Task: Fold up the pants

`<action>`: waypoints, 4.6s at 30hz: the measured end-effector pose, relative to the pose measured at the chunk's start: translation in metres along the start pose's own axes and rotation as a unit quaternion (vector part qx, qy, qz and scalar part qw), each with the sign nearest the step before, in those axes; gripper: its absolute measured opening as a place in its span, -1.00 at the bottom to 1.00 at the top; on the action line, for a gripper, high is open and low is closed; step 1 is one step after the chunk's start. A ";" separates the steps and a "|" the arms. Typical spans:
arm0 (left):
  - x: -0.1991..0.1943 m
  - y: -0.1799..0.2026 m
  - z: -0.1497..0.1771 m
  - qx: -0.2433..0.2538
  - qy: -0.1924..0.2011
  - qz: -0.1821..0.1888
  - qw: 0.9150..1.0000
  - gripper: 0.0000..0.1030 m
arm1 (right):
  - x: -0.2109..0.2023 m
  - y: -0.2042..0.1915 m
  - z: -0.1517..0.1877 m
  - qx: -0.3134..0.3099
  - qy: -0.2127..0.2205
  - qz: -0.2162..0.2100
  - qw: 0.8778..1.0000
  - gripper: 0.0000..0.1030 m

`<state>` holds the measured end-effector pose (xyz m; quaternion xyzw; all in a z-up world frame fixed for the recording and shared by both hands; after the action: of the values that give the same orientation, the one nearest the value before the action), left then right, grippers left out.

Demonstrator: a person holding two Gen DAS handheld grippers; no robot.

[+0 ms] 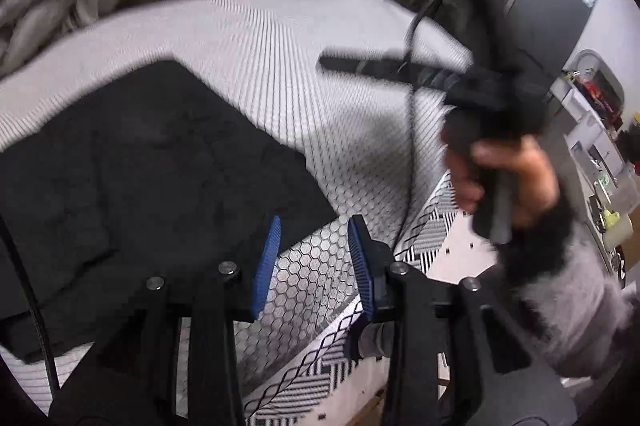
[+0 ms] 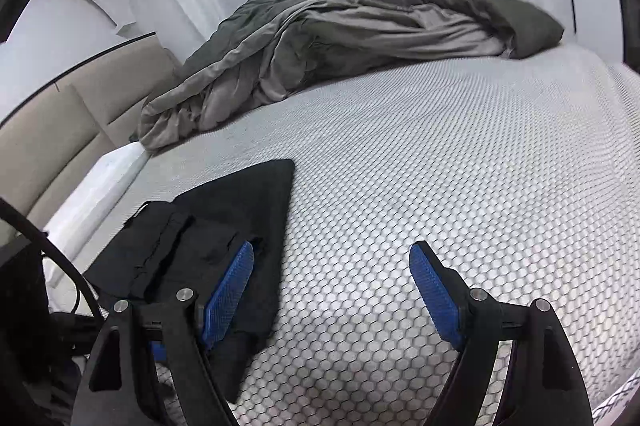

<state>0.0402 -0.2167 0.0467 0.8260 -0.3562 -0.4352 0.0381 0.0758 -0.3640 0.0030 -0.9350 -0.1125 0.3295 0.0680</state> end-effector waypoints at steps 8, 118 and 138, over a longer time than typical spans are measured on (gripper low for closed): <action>-0.095 -0.144 -0.011 -0.150 0.159 -0.170 0.961 0.58 | 0.041 -0.056 0.012 0.059 -0.086 -0.232 0.967 0.59; 0.009 -0.152 0.042 -0.025 0.012 -0.160 0.987 0.11 | 0.128 -0.161 0.038 -0.216 -0.143 -0.059 0.964 -0.55; 0.006 -0.189 0.018 -0.034 0.029 -0.186 0.982 0.11 | 0.171 -0.194 0.025 -0.238 -0.129 0.017 0.962 -0.04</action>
<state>0.1341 -0.0758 -0.0393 0.8885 -0.1801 -0.4220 -0.0052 0.1578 -0.1315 -0.0802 -0.8755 -0.1797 0.4120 -0.1773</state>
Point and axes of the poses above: each gripper's, at about its wrist camera, not at the fingertips, and x roughly the way its jaws point, y to its right, z to its underside, the point moved 5 cm from there along x, roughly the way its jaws point, and after that the axes turned 9 degrees about -x, right-handed, at the moved point
